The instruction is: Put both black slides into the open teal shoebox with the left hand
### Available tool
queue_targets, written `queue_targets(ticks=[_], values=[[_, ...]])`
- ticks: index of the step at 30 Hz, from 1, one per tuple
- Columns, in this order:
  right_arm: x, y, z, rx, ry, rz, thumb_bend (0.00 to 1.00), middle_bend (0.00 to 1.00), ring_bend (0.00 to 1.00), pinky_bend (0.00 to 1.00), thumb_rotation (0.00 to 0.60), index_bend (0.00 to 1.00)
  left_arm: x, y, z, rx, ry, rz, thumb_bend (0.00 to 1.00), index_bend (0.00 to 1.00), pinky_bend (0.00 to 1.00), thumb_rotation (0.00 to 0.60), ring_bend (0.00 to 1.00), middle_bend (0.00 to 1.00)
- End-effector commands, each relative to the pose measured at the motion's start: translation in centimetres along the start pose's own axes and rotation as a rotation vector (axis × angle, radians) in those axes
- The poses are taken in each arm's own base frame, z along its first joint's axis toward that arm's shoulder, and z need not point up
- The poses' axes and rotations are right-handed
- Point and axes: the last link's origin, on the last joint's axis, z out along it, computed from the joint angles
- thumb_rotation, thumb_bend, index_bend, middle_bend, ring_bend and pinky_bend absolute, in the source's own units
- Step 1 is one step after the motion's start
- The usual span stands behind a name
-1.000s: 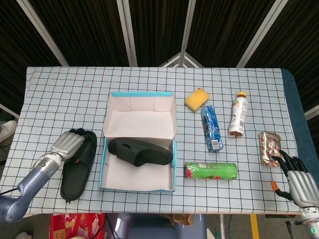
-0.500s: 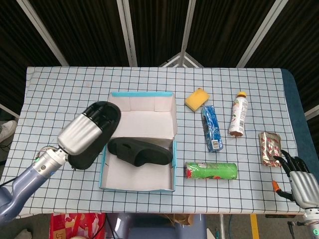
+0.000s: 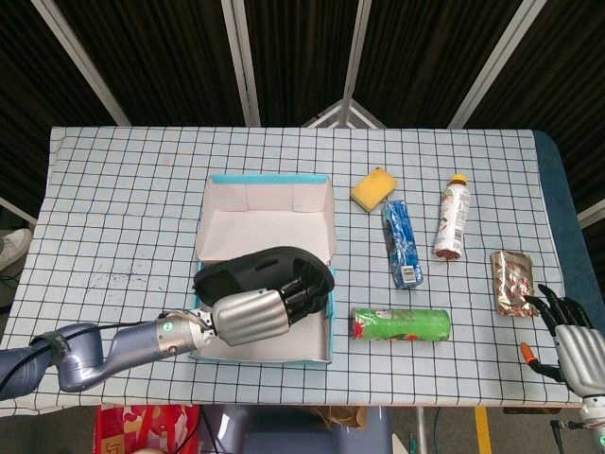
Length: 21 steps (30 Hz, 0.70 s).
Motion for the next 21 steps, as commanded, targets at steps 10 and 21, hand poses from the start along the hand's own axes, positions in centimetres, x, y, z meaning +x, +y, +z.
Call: queue_targets(ticks=[10,21], values=[[0.0,0.1,0.0,-0.002,0.001,0.003,0.39,0.05,0.13,0.07,0.600,0.17,-1.1,4.4,0.6,-0.123,0.007,-0.007,0.45,0.53,0.19,0.600,0.12,0.56],[0.1,0.2,0.0,-0.009,0.001,0.009,0.39,0.05,0.13,0.07,0.600,0.17,-2.1,6.9,0.8,-0.200,0.017,0.003,0.45,0.52,0.19,0.600,0.12,0.56]])
